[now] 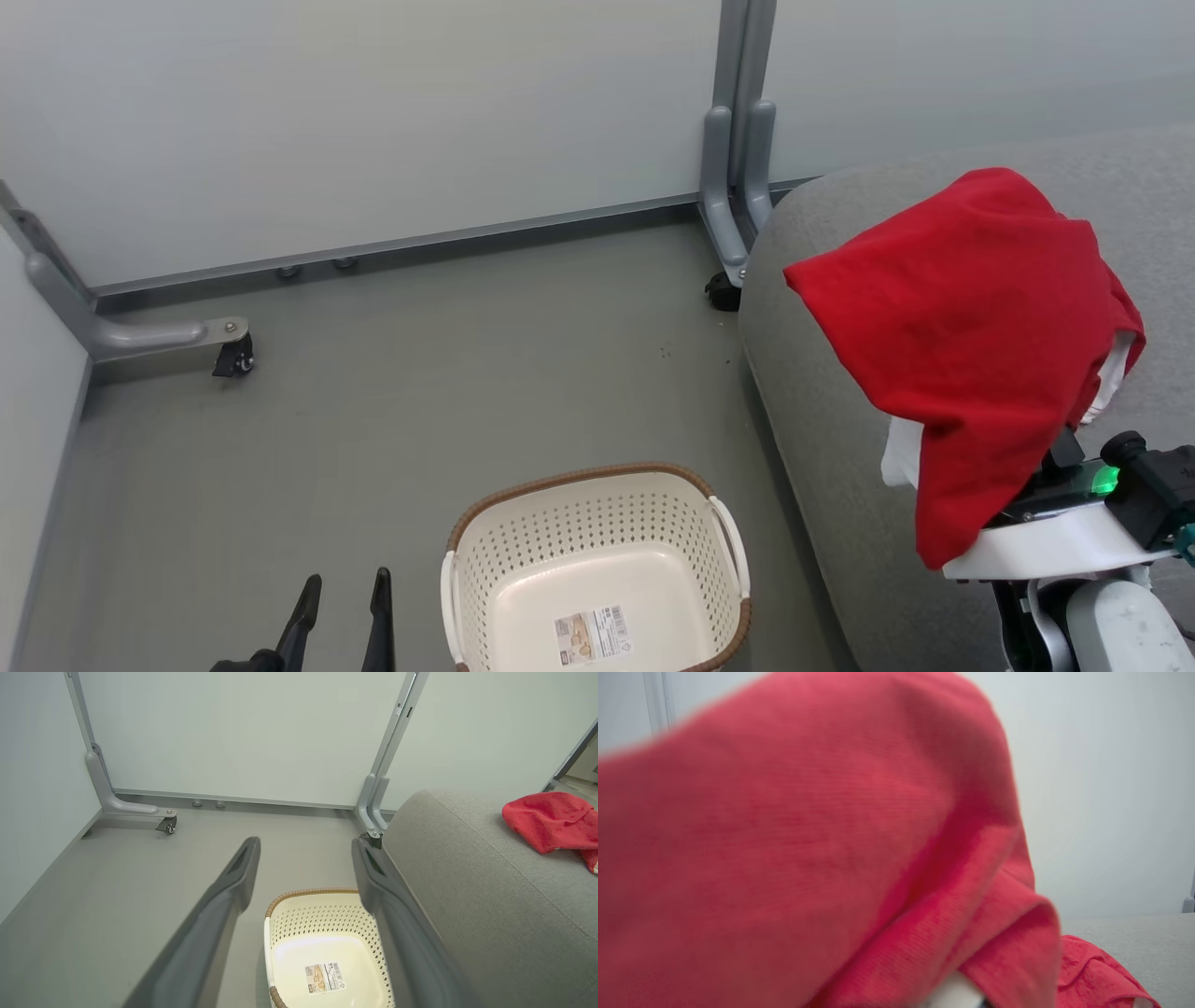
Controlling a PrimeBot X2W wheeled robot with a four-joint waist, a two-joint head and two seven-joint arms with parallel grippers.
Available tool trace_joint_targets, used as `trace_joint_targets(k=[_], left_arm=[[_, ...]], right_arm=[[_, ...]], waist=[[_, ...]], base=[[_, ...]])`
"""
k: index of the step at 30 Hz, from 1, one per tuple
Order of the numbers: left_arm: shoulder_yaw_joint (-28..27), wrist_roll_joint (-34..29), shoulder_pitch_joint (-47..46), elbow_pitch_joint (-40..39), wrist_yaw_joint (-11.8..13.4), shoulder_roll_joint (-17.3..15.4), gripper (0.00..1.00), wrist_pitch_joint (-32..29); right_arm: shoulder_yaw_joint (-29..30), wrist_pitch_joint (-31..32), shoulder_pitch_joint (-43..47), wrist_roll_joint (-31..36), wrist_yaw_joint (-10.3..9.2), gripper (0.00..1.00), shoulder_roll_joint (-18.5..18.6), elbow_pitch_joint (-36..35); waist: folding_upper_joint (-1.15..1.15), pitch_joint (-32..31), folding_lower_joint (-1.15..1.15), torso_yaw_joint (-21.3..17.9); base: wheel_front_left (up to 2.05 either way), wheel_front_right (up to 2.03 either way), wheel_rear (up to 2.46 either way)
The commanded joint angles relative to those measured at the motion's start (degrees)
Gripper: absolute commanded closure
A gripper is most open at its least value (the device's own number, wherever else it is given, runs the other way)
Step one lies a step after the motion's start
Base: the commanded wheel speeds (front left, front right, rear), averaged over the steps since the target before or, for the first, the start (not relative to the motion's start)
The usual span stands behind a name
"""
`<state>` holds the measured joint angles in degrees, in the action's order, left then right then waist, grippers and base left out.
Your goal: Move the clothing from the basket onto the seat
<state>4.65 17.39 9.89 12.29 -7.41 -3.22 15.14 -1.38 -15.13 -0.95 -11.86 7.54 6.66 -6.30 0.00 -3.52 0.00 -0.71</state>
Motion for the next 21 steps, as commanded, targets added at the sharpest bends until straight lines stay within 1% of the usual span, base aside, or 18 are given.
trace_joint_targets(k=[1,4,10,21], left_arm=[[0.26,0.02,-0.05,-0.22,-0.12,-0.03,0.00,-0.02],[0.42,0.20,-0.35,-0.47,-0.12,0.01,0.00,-0.02],[-0.21,-0.04,-1.15,-1.16,-0.12,0.12,0.00,-0.02],[0.56,-0.52,-3.75,-1.52,-0.12,0.21,0.00,-0.02]], right_arm=[[0.05,-0.02,-0.78,0.45,-0.10,1.00,0.42,-0.34],[0.33,-0.02,-0.91,0.46,-0.10,1.00,0.70,-0.33],[0.74,-0.02,-1.41,0.13,-0.10,1.00,0.94,-0.31],[1.18,-0.01,-2.97,-0.12,-0.10,1.00,0.90,-0.56]], waist=[[0.00,0.49,0.00,-1.85],[0.00,0.86,0.00,-3.90],[0.00,2.07,0.00,-9.56],[0.00,5.44,0.00,-21.07]], base=[[0.00,0.00,0.00],[0.00,0.00,0.00],[0.00,0.00,0.00],[0.00,0.00,0.00]])
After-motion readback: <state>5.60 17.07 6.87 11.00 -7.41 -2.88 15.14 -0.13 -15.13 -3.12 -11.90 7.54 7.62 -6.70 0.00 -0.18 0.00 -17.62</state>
